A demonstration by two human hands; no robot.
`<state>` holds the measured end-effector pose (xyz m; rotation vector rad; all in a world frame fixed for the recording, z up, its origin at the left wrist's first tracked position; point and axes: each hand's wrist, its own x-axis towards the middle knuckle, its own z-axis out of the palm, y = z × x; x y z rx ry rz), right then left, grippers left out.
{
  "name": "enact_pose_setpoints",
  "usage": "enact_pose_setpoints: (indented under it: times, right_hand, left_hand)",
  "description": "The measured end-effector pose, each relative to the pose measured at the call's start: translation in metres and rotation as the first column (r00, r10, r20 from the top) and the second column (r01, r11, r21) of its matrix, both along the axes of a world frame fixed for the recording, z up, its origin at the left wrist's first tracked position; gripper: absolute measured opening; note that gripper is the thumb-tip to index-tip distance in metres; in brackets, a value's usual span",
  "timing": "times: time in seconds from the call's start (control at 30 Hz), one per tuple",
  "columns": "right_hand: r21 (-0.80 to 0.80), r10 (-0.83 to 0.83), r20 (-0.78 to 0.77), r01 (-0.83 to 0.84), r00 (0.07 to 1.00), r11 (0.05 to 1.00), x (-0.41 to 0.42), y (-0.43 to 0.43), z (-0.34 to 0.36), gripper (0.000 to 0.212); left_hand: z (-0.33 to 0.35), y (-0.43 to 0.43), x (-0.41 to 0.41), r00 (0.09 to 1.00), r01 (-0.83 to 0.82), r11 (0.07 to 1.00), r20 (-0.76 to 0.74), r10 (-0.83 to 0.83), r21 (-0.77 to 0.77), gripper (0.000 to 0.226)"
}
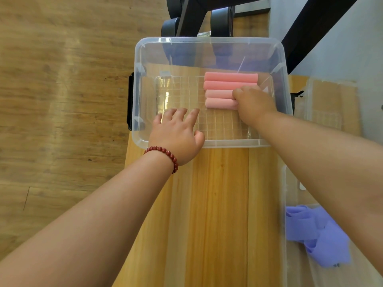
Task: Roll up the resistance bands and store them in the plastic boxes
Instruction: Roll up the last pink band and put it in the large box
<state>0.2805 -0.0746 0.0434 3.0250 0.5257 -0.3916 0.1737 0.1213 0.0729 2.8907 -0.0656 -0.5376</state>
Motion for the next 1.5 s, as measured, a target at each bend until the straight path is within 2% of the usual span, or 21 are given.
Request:
enact_pose_setpoints:
  times: [0.27,0.63,0.97,1.17,1.33,1.5]
  right_hand:
    - [-0.046,0.015,0.053,-0.012,0.998,0.999,0.001,0.003,0.000,0.024]
    - [-0.003,0.019,0.071,-0.018,0.997,1.000,0.000,0.006,0.007,0.018]
    - [0.221,-0.084,0.118,0.057,0.989,0.974,-0.029,-0.001,0.030,0.023]
    - [0.344,-0.054,0.285,-0.050,0.957,0.938,-0.068,0.000,0.038,0.020]
    - [0.363,-0.043,0.418,-0.124,0.907,0.923,-0.101,0.001,0.051,0.017]
    - [0.342,-0.042,0.438,-0.123,0.898,0.931,-0.147,-0.004,0.048,0.017]
  left_hand:
    - [-0.001,0.000,0.001,1.000,-0.009,1.000,0.004,0.009,-0.014,0.059]
    - [0.000,0.000,0.001,1.000,-0.010,1.000,0.000,0.010,-0.008,0.059]
    - [0.003,-0.001,-0.004,0.998,0.040,0.999,0.054,-0.041,0.019,0.054]
    - [0.016,-0.007,-0.016,0.967,0.166,0.980,0.174,-0.184,0.113,0.052]
    - [0.023,-0.012,-0.038,0.960,0.153,0.986,0.226,-0.163,0.063,0.053]
    - [0.025,-0.014,-0.074,0.967,0.176,0.984,0.185,-0.177,0.020,0.056]
